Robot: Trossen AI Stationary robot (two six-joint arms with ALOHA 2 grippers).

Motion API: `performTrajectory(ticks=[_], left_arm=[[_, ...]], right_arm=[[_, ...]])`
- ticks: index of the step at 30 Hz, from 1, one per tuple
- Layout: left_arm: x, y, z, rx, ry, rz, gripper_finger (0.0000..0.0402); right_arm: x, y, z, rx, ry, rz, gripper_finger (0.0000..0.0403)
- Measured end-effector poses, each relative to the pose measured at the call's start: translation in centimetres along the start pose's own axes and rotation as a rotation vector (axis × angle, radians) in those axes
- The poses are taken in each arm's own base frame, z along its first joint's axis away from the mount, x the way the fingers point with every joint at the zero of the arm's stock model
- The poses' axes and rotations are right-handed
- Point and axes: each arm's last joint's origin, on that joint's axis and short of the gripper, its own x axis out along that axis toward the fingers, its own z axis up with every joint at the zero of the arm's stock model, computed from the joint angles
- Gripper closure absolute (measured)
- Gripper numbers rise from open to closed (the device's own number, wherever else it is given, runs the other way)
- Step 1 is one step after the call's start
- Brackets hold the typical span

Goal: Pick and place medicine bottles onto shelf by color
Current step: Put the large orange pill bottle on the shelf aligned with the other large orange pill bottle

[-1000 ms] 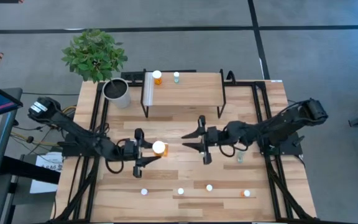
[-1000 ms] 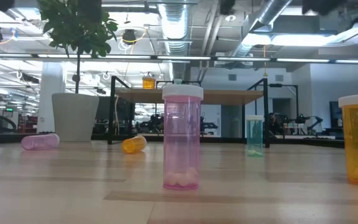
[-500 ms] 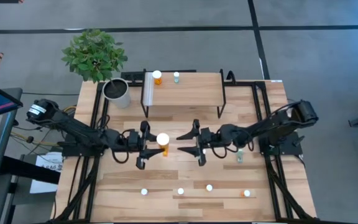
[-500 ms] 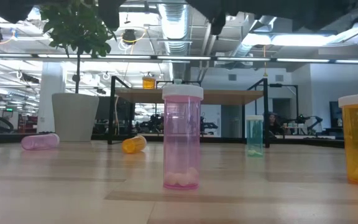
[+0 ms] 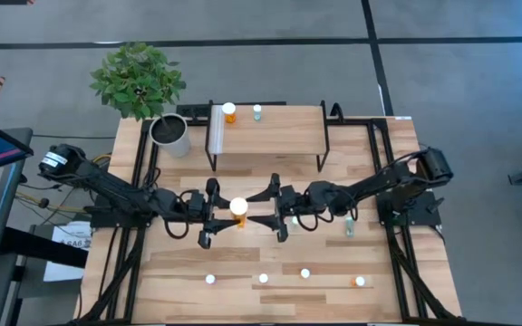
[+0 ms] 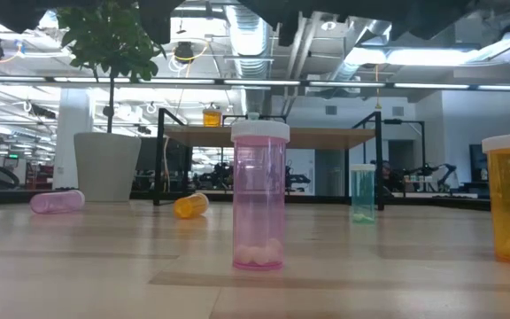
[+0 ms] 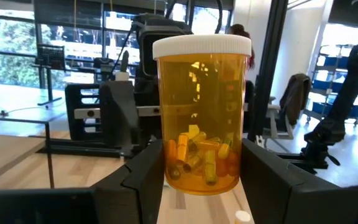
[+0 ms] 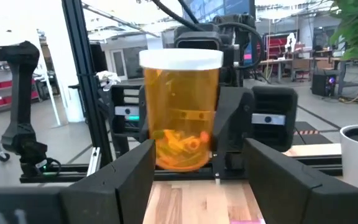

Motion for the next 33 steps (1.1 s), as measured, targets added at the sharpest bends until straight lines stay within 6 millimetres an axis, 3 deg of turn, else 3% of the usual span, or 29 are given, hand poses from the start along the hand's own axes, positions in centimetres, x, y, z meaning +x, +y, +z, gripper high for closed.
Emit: performTrajectory(ticks=[12, 21, 33], left_arm=[[0.0, 0.0, -0.1, -0.016, 0.009, 0.004, 0.0238], [0.0, 0.0, 0.0, -0.018, 0.003, 0.003, 0.0238], [0.0, 0.0, -0.1, -0.02, 0.01, -0.01, 0.0238]], right_arm=[[0.0, 0.2, 0.2, 0.003, -0.02, 0.006, 0.0137], [1.8, 1.2, 1.4, 0.006, 0.012, 0.019, 0.0137], [2.9, 1.1, 0.7, 0.009, 0.038, 0.013, 0.0139]])
